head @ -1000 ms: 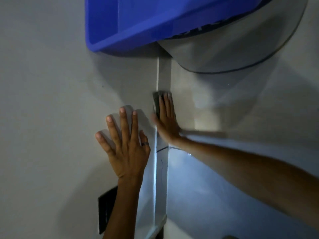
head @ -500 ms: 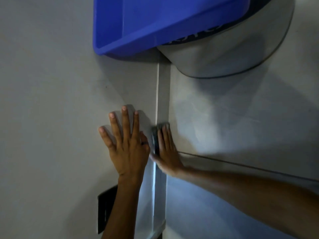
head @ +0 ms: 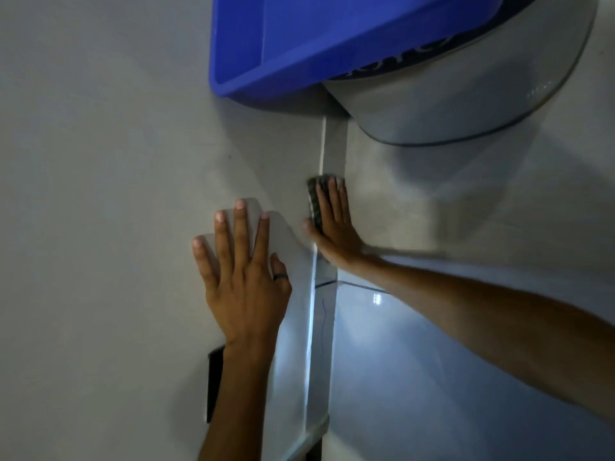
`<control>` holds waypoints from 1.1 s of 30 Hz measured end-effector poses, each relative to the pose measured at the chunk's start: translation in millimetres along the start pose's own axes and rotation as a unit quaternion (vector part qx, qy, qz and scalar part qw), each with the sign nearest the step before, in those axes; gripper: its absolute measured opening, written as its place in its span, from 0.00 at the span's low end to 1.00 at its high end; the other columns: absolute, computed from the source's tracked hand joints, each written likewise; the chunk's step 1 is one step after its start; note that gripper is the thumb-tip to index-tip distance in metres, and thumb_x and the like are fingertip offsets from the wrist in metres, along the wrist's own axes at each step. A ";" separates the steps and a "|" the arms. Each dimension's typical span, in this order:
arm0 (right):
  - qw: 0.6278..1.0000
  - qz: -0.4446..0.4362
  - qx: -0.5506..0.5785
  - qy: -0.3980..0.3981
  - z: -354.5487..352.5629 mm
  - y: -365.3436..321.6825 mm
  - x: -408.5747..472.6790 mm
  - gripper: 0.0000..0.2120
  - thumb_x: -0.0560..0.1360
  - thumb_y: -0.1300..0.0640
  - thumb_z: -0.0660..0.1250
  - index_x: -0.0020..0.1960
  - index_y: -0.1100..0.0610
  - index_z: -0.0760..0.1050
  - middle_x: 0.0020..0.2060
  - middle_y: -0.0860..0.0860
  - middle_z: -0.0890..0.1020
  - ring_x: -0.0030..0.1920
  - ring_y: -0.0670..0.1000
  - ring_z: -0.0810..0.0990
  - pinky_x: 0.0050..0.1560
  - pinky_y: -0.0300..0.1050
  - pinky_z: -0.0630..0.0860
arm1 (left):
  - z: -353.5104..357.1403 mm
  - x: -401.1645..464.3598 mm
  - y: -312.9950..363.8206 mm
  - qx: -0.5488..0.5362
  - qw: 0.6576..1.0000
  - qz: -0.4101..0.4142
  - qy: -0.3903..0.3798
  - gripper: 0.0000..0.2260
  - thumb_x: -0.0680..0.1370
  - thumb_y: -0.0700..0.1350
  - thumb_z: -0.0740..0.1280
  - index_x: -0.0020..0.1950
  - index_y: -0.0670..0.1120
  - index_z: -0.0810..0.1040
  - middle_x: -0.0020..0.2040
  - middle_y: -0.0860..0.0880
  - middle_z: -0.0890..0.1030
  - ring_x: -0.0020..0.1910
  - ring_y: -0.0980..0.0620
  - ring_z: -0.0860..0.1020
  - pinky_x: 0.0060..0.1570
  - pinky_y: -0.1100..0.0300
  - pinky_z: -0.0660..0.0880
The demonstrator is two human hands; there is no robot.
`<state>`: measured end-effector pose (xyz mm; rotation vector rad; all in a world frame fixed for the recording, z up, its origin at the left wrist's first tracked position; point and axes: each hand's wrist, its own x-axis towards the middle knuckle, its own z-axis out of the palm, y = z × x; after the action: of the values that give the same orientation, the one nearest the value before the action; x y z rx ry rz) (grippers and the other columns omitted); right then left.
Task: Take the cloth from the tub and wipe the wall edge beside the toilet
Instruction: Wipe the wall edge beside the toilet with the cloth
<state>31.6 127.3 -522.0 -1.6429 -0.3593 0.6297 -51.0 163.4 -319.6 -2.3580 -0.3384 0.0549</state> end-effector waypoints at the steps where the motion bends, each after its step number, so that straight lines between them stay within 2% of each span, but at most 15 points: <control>1: 1.000 -0.011 -0.010 0.017 -9.9 -3.2 14.8 0.39 0.81 0.36 0.51 0.82 0.49 0.36 0.83 0.53 0.35 0.83 0.57 0.33 0.83 0.63 0.41 | -2.5 -2.2 -2.6 -0.001 1.000 -0.002 -0.002 0.35 0.82 0.51 0.69 0.88 0.52 0.64 0.89 0.45 0.55 0.88 0.43 0.50 0.83 0.47 0.27; 7: 0.992 -0.004 0.035 0.118 -26.1 -17.0 54.0 0.34 0.82 0.42 0.51 0.83 0.53 0.47 0.84 0.55 0.46 0.84 0.58 0.41 0.83 0.63 0.46 | -7.6 -10.3 -15.2 0.015 0.999 0.027 -0.008 0.34 0.84 0.55 0.65 0.89 0.51 0.60 0.90 0.45 0.52 0.89 0.42 0.47 0.82 0.47 0.26; 10: 0.989 0.020 0.065 0.131 -3.8 -11.8 30.5 0.33 0.83 0.41 0.49 0.83 0.51 0.46 0.84 0.52 0.46 0.84 0.56 0.41 0.83 0.63 0.46 | -8.3 -16.9 -18.8 0.014 0.999 0.033 -0.011 0.33 0.85 0.54 0.65 0.89 0.51 0.60 0.90 0.45 0.52 0.89 0.42 0.47 0.82 0.47 0.27; 13: 0.993 0.019 0.048 0.105 32.0 5.8 -20.0 0.34 0.82 0.38 0.48 0.83 0.49 0.44 0.84 0.51 0.44 0.84 0.55 0.40 0.83 0.62 0.46 | -9.4 -32.2 -23.3 0.015 0.999 0.033 -0.022 0.33 0.85 0.54 0.64 0.89 0.51 0.59 0.90 0.46 0.51 0.89 0.42 0.47 0.81 0.47 0.26; 16: 0.999 0.019 0.031 0.041 76.8 19.6 -87.5 0.39 0.80 0.36 0.50 0.83 0.50 0.39 0.84 0.52 0.40 0.84 0.55 0.37 0.84 0.58 0.43 | -8.2 -50.0 -31.1 0.024 0.999 0.037 -0.031 0.35 0.84 0.55 0.64 0.90 0.51 0.57 0.90 0.46 0.49 0.89 0.43 0.45 0.81 0.47 0.24; 19: 0.996 0.022 0.011 -0.089 108.5 37.2 -165.6 0.43 0.78 0.29 0.51 0.80 0.44 0.28 0.80 0.48 0.27 0.81 0.52 0.28 0.82 0.54 0.37 | -8.8 -63.7 -39.0 0.032 0.998 0.037 -0.035 0.36 0.84 0.55 0.64 0.90 0.51 0.55 0.90 0.46 0.47 0.89 0.43 0.44 0.81 0.47 0.26; 21: 0.978 0.011 -0.026 -0.208 122.7 54.8 -218.7 0.46 0.76 0.23 0.48 0.75 0.42 0.20 0.76 0.44 0.20 0.77 0.48 0.21 0.81 0.56 0.36 | -9.8 -68.6 -39.5 0.035 0.998 0.036 -0.040 0.37 0.84 0.55 0.64 0.90 0.51 0.54 0.90 0.47 0.46 0.89 0.43 0.44 0.81 0.47 0.26; 23: 0.943 0.001 -0.040 -0.332 134.0 68.8 -262.2 0.46 0.75 0.21 0.45 0.70 0.41 0.15 0.69 0.42 0.14 0.72 0.45 0.16 0.82 0.61 0.36 | -11.0 -68.7 -37.6 0.033 0.998 0.035 -0.041 0.36 0.84 0.55 0.63 0.90 0.51 0.54 0.90 0.47 0.46 0.89 0.43 0.43 0.81 0.47 0.25; 25: 0.922 0.007 -0.025 -0.385 141.1 73.9 -284.4 0.44 0.74 0.21 0.42 0.69 0.40 0.16 0.66 0.41 0.13 0.71 0.44 0.15 0.82 0.62 0.37 | -11.8 -67.5 -36.4 0.035 0.998 0.032 -0.040 0.36 0.84 0.55 0.63 0.90 0.51 0.54 0.90 0.47 0.47 0.89 0.43 0.43 0.81 0.47 0.24; 28: 0.933 0.011 -0.022 -0.359 134.8 66.3 -272.0 0.42 0.77 0.24 0.44 0.69 0.40 0.15 0.68 0.43 0.14 0.73 0.48 0.16 0.83 0.61 0.36 | -10.8 -67.3 -36.6 0.041 0.998 0.035 -0.039 0.36 0.85 0.54 0.63 0.91 0.52 0.53 0.90 0.47 0.45 0.89 0.43 0.43 0.80 0.47 0.24; 32: 0.972 0.020 0.009 -0.235 99.0 47.7 -202.4 0.42 0.80 0.28 0.47 0.74 0.40 0.19 0.72 0.43 0.18 0.77 0.48 0.21 0.82 0.55 0.35 | -8.1 -68.9 -39.6 0.038 0.998 0.039 -0.036 0.36 0.85 0.55 0.63 0.91 0.52 0.51 0.90 0.46 0.45 0.88 0.42 0.43 0.81 0.46 0.25; 33: 0.979 0.028 0.016 -0.199 90.3 39.9 -182.0 0.42 0.80 0.29 0.48 0.77 0.43 0.22 0.75 0.46 0.20 0.78 0.49 0.23 0.82 0.55 0.35 | -8.2 -69.2 -39.0 0.034 0.998 0.040 -0.036 0.36 0.85 0.55 0.63 0.91 0.52 0.52 0.90 0.46 0.45 0.88 0.42 0.44 0.82 0.46 0.26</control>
<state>-171.8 90.1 -531.7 -1.4953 -0.5908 1.0067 -125.5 166.9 -290.9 -2.3048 -0.2726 0.1872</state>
